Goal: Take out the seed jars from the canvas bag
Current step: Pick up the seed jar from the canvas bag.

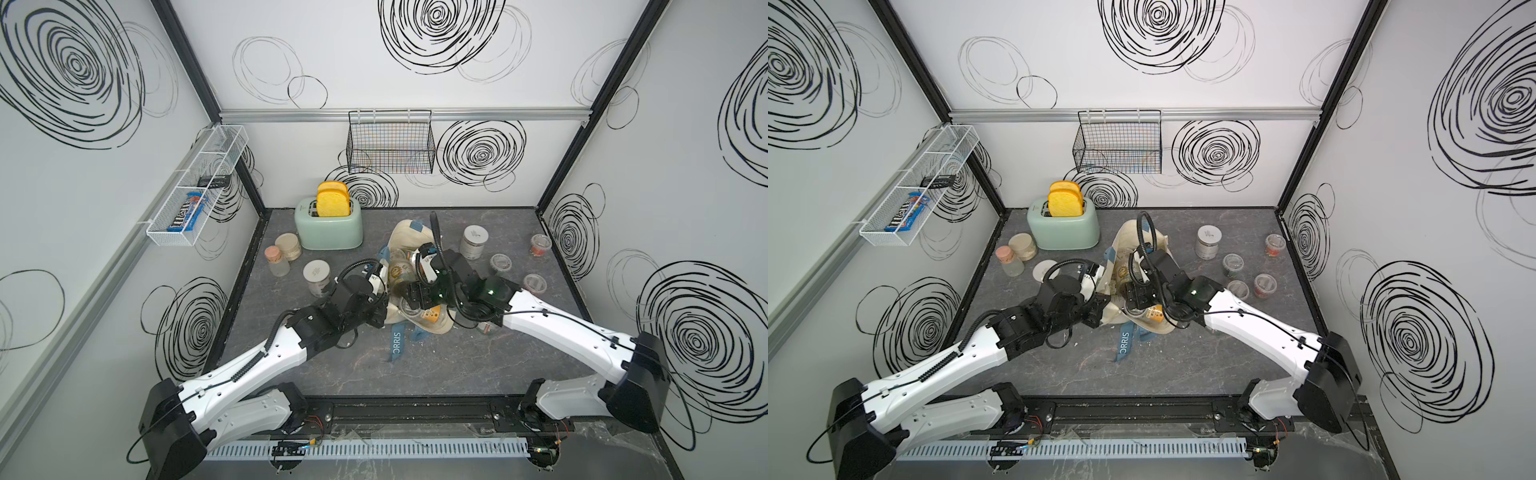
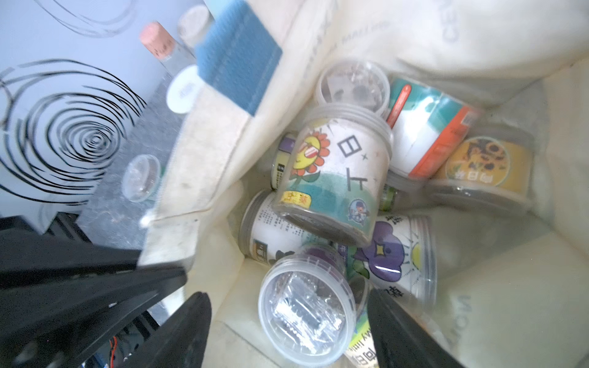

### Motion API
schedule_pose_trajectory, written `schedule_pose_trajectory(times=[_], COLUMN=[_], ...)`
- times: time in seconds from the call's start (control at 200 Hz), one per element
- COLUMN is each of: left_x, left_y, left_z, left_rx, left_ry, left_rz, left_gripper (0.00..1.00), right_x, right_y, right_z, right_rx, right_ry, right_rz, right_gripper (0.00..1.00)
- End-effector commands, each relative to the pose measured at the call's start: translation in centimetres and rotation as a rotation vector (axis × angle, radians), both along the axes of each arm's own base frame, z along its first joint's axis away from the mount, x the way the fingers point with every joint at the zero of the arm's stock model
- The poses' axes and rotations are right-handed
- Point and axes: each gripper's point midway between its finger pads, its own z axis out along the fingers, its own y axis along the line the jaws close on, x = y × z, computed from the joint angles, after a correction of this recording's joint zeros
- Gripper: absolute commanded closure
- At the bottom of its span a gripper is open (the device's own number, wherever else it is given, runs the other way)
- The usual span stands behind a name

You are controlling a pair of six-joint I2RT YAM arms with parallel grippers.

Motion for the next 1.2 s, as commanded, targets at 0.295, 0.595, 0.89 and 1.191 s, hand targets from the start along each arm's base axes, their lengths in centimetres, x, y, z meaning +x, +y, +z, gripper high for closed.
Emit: schedule_pose_trajectory(times=[0.295, 0.595, 0.89, 1.191], left_x=[0.4, 0.1, 0.1, 0.2], left_y=[-0.3, -0.1, -0.1, -0.1], left_z=[1.8, 2.1, 2.1, 2.2], left_rx=[-0.078, -0.083, -0.084, -0.085], left_ry=[-0.024, -0.026, -0.028, -0.031], left_rz=[0.005, 0.004, 0.002, 0.003], left_gripper=[1.00, 1.00, 1.00, 1.00], right_x=[-0.2, -0.6, 0.3, 0.1], right_y=[0.8, 0.8, 0.4, 1.9], right_z=[-4.1, -8.7, -9.5, -6.2], right_rx=[-0.113, -0.318, -0.378, -0.253], right_ry=[0.056, 0.166, 0.175, 0.131], right_rz=[0.031, 0.004, -0.052, -0.006], right_gripper=[0.03, 0.03, 0.11, 0.26])
